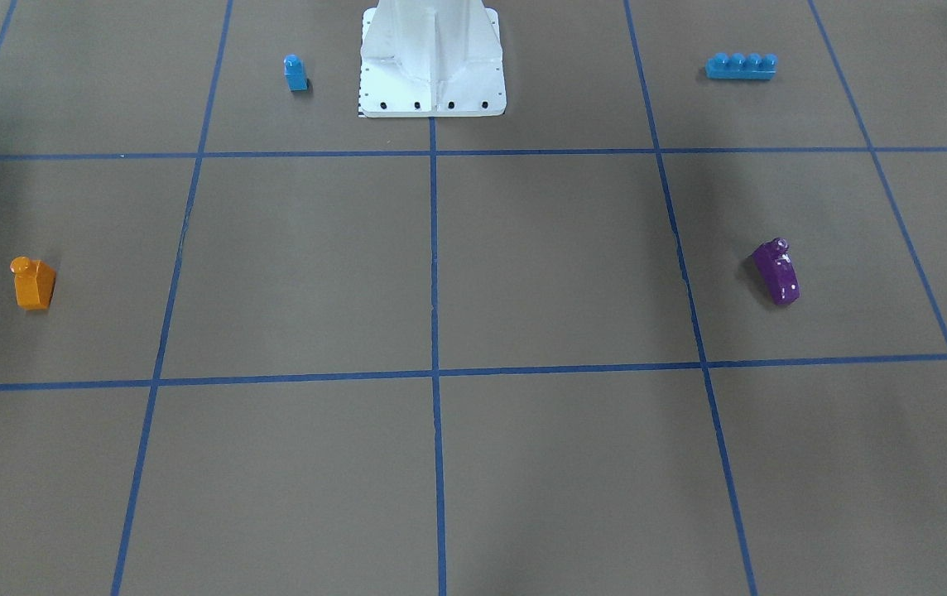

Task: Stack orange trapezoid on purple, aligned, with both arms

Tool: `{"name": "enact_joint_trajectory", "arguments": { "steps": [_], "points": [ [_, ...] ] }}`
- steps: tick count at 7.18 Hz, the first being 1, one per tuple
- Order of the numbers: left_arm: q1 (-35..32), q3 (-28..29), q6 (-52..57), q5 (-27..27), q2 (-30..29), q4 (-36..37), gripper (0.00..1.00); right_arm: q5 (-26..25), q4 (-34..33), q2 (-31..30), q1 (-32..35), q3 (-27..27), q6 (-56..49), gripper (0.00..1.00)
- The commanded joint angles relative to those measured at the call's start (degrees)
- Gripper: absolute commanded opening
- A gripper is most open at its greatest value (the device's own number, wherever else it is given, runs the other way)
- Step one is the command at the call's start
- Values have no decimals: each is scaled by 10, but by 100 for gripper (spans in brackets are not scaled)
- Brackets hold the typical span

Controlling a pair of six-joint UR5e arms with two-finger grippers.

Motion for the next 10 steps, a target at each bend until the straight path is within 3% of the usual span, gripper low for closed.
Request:
{"name": "enact_joint_trajectory", "arguments": {
  "steps": [1, 10],
  "points": [
    [2, 0, -1, -6, 5, -4, 100, 0, 1, 0, 4, 0, 0, 100],
    [2, 1, 1, -3, 20, -24, 100, 0, 8, 8, 4, 3, 0, 100]
  ]
}}
